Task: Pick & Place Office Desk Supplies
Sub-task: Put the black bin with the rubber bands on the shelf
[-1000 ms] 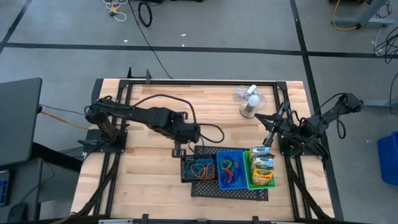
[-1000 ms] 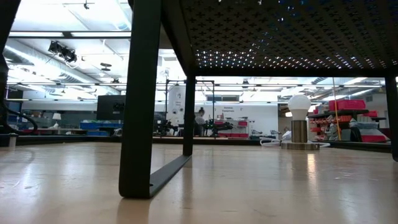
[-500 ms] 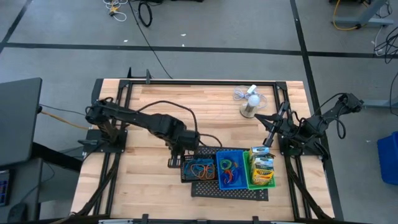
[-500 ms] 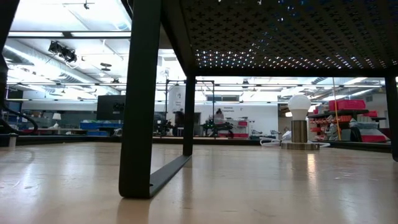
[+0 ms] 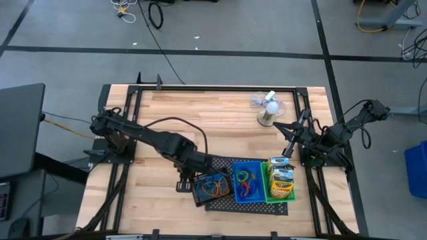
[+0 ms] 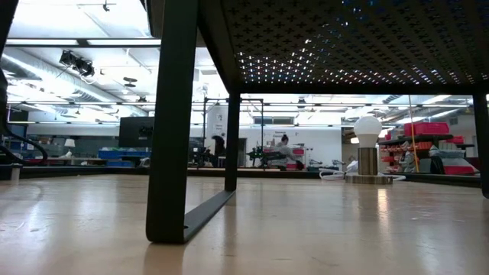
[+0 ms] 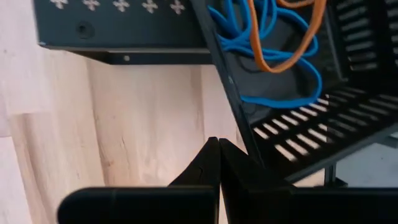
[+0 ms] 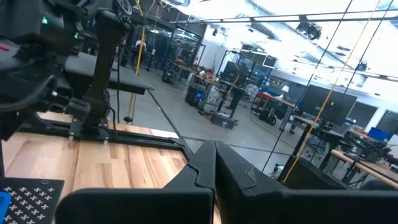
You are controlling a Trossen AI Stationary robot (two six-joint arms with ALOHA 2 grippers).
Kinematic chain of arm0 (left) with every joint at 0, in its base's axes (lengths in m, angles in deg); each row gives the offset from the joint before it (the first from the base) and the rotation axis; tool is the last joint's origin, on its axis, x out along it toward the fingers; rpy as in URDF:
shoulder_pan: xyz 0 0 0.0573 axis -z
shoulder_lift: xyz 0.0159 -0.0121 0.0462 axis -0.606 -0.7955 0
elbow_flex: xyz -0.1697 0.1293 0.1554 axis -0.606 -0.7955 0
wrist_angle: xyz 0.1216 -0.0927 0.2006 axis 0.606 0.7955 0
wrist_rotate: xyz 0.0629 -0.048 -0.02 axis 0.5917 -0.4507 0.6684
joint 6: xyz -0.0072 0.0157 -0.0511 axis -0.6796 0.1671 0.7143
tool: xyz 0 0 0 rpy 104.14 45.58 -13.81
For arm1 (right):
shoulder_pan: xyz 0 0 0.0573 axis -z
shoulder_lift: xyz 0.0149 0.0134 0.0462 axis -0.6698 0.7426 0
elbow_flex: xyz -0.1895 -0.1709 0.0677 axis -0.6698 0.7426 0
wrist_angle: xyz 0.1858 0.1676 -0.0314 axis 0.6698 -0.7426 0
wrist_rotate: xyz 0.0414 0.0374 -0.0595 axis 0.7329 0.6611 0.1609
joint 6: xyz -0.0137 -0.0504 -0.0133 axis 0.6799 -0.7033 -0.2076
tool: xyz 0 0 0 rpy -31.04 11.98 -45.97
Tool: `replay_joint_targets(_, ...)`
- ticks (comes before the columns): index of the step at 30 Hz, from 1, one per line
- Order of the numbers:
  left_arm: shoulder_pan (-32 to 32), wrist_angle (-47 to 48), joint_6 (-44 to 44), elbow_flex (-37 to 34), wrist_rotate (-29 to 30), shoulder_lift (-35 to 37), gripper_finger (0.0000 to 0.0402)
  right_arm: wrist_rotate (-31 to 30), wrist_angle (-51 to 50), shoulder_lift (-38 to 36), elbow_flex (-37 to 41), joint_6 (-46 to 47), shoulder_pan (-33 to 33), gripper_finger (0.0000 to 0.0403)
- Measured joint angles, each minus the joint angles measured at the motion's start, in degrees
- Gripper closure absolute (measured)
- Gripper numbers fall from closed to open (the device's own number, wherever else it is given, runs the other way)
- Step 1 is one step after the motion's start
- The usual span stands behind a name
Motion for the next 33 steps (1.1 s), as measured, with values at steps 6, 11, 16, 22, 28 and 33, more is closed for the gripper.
replay_joint_targets(6,-0.1,-1.2,0.1,0.0,-1.4,0.0,0.0401,1.6,-0.3,0.0,0.0,3.2,0.0,0.0401)
replay_joint_targets(11,-0.1,-1.1,-0.4,0.0,-1.4,0.0,0.0401,14.1,-1.0,0.3,0.0,11.4,-0.1,0.0402)
replay_joint_targets(16,-0.2,-1.1,-1.0,0.0,-1.3,0.0,0.0401,28.8,-1.8,4.5,-1.1,20.8,-0.1,0.0402)
replay_joint_targets(22,-0.2,-0.9,-1.3,0.0,-1.4,0.0,0.0401,43.3,-1.7,16.8,-6.6,28.0,-0.1,0.0402)
replay_joint_targets(28,-0.6,-1.0,-1.5,0.0,-1.3,-0.1,0.0401,44.8,-7.9,32.9,-18.0,29.0,-1.9,0.0403)
replay_joint_targets(33,-1.3,-1.5,-3.5,0.0,-1.4,-0.1,0.0401,40.0,-19.7,44.1,-29.3,25.4,-4.4,0.0397)
